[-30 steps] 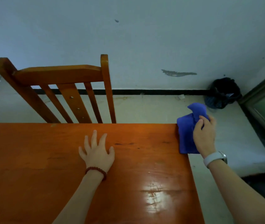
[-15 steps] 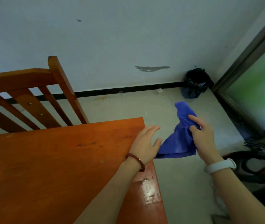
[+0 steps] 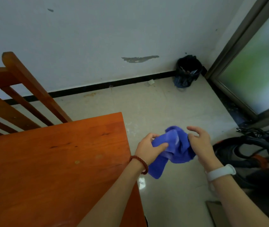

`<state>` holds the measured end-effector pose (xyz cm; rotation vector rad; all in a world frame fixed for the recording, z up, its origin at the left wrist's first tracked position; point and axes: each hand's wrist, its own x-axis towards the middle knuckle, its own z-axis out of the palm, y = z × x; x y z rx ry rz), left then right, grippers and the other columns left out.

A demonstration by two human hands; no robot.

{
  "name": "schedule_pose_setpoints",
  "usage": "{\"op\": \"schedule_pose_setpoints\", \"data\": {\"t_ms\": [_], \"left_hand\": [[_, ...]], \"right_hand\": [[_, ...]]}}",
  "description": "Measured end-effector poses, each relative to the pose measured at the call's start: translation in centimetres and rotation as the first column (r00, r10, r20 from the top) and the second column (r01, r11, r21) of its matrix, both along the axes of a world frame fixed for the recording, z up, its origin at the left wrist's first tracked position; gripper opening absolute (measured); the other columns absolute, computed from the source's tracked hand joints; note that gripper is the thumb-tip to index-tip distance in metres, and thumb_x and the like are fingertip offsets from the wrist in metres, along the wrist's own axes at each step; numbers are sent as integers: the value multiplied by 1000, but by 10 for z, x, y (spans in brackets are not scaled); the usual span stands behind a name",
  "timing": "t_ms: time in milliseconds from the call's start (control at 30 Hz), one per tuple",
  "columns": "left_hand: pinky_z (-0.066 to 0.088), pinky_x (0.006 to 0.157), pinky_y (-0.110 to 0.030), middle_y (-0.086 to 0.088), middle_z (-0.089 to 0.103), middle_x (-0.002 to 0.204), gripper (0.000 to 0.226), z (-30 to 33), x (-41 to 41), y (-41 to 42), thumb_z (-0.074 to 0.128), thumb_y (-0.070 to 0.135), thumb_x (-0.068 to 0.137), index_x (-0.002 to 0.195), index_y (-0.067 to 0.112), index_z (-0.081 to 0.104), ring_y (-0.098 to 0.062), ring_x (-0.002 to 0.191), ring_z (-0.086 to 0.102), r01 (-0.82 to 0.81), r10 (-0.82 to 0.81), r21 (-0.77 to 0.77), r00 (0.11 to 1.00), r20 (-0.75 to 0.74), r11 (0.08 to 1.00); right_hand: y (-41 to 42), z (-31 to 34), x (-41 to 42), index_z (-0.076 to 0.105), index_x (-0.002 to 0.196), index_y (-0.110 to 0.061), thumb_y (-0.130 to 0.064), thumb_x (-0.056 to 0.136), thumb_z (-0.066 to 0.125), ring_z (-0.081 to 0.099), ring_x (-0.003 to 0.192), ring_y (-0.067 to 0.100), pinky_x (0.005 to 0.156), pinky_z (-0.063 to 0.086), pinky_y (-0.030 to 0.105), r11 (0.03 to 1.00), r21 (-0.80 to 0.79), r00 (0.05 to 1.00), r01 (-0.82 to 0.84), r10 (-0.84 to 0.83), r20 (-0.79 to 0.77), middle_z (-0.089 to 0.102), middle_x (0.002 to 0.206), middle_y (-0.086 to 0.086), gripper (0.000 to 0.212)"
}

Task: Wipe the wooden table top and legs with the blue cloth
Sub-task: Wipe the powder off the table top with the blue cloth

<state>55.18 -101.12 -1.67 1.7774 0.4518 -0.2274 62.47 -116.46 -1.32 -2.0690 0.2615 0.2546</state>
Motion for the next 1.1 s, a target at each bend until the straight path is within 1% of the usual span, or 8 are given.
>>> {"op": "schedule_pose_setpoints", "data": {"t_ms": [100,200,300,467,633,833,1000,1100], "left_hand": [[42,75,-22,1,54,101,31,7,5,0,67,31,80,102,20,48,-15,91,53,70,-69,14,996,-58,997],[44,81,-24,0,54,107,49,14,8,5,71,25,77,118,15,47,-16,98,54,180,-184,-58,980,-75,982],[45,77,-20,-2,56,103,42,21,9,13,66,16,81,119,10,49,-14,93,55,210,-212,-57,977,-19,976],[45,78,-31,-8,64,90,17,25,9,16,54,29,89,92,14,62,-22,86,59,108,-113,97,993,45,989],[45,72,-33,-6,66,84,24,34,14,26,66,37,79,84,13,64,-19,79,58,261,-271,303,963,-10,916],[37,62,-31,-8,63,85,39,46,27,33,55,53,81,69,16,57,-26,81,56,321,-351,647,932,-86,692],[44,83,-33,-2,57,114,49,31,21,23,57,53,80,119,24,47,-21,105,54,195,-203,552,978,-48,811],[33,102,-25,-2,43,137,55,17,12,21,56,41,86,134,22,37,-16,126,41,93,-114,239,991,72,967]], "right_hand": [[-3,-3,-11,56,119,-10,-11,94,45,54,104,5,98,41,31,984,0,974,-177,175,146,53,123,8,27],[5,7,-26,44,124,-27,-13,93,44,53,99,-17,89,42,8,817,357,878,-453,477,23,55,120,-10,34],[-3,2,-28,38,125,-37,-7,88,57,49,110,-14,90,42,8,716,440,778,-541,625,-60,47,130,-14,52],[-1,1,-31,28,134,-37,-12,84,64,51,107,-3,91,36,5,675,152,678,-722,734,-43,45,125,-24,66],[-4,7,-15,63,104,-10,-5,84,47,55,81,3,68,37,6,746,-175,729,-642,665,160,62,88,-5,26],[-18,23,4,60,79,-5,-18,69,51,52,55,4,55,40,22,698,270,695,-664,708,-121,59,64,2,19],[-19,23,-7,66,93,-1,-36,54,81,66,72,16,62,52,22,629,644,700,-436,686,-197,70,80,7,54],[-11,22,-13,71,82,-11,-51,48,83,65,72,14,64,52,21,654,637,771,-409,621,-142,71,78,4,54]]}}
